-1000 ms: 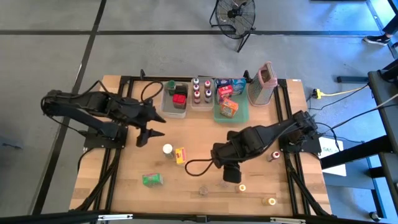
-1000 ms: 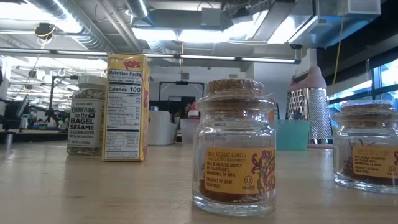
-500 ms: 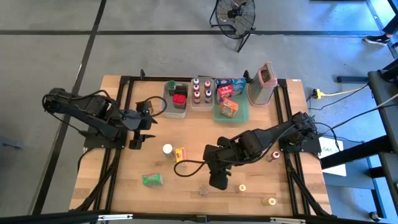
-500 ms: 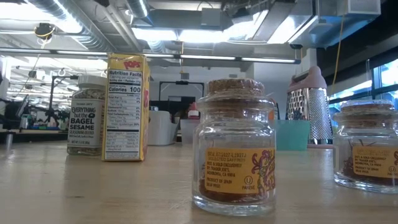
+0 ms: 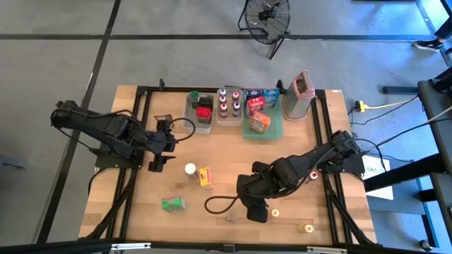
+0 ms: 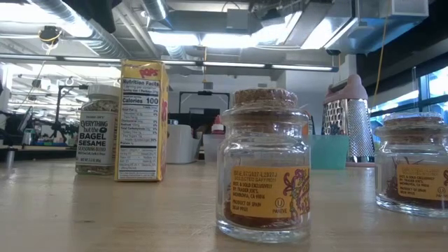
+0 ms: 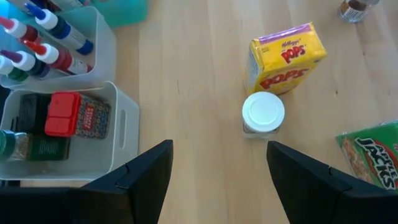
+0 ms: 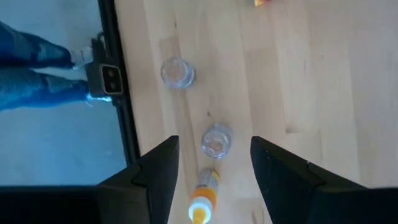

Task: Pick & Place Kitchen Items
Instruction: Put the right brown seasoning bottle into the gray bin

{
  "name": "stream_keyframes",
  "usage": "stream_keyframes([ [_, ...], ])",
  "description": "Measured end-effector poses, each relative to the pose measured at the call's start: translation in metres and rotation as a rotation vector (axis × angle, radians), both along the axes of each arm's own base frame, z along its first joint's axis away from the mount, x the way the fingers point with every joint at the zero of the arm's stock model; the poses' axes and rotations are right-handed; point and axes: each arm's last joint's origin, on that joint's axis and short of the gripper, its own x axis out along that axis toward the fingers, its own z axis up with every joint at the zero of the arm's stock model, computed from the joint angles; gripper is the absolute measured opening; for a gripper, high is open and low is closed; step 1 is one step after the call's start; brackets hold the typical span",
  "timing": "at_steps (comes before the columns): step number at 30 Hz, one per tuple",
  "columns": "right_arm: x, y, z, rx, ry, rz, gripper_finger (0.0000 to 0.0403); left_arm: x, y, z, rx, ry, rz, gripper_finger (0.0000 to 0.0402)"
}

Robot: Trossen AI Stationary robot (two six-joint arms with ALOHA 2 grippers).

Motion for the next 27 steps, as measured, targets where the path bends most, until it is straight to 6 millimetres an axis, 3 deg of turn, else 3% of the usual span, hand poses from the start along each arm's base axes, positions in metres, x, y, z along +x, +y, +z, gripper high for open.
stream_keyframes([
  [9,0.009,0.014,-0.029,0.049,0.141,0.065,0.0202,0.000,-0.001,0.000,-0.031,0.003,-0.009,0.0255],
  [16,0.013,0.022,-0.061,-0.050,0.255,0.163,0.0202,0.000,-0.002,0.000,-0.057,0.008,-0.011,0.0255],
  [27,0.022,0.025,-0.086,-0.127,0.271,0.188,0.0202,0.000,-0.002,0.000,-0.080,0.008,0.005,0.0255],
])
